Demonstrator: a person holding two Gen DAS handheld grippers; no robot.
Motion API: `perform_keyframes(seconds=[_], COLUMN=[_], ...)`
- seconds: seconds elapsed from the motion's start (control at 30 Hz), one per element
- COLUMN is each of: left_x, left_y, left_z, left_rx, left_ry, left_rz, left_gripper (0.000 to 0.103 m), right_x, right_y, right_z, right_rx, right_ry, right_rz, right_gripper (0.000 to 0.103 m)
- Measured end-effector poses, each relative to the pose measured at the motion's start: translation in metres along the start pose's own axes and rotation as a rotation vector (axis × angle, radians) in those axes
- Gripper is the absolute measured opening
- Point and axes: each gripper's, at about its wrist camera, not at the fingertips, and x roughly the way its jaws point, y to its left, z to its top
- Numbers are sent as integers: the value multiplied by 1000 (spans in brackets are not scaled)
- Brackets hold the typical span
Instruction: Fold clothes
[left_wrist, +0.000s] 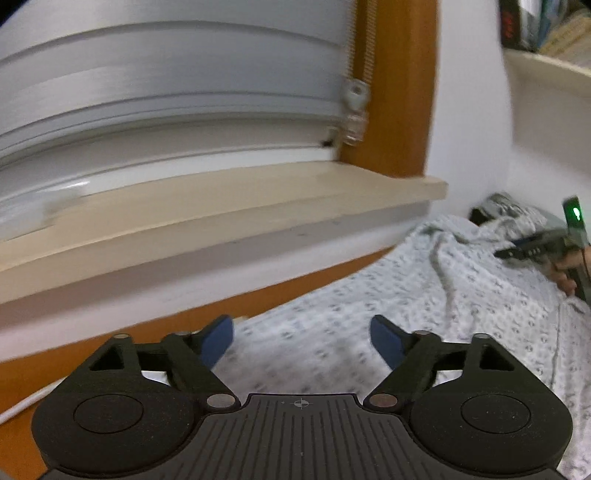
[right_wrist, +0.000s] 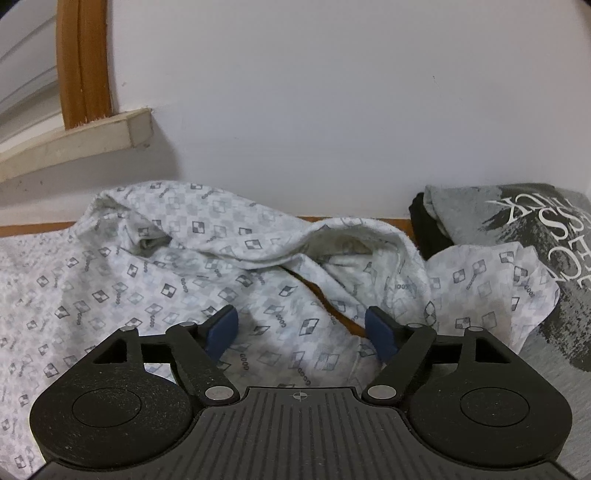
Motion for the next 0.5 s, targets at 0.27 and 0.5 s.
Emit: perform_keyframes(seconds=[0.27,0.5], left_x=[35,38], left_y=[-11,-12], left_z=[-22,-26], left_rx=[29,28], left_ry=[65,93], left_rz=[-89,-87], left_gripper=[89,90], right_x=[-3,-34], right_y=[2,-7], right_z=[3,21], right_rx=[-35,-135], right_ry=[5,-41], right_rz=[-31,-149], right_gripper=[80,80])
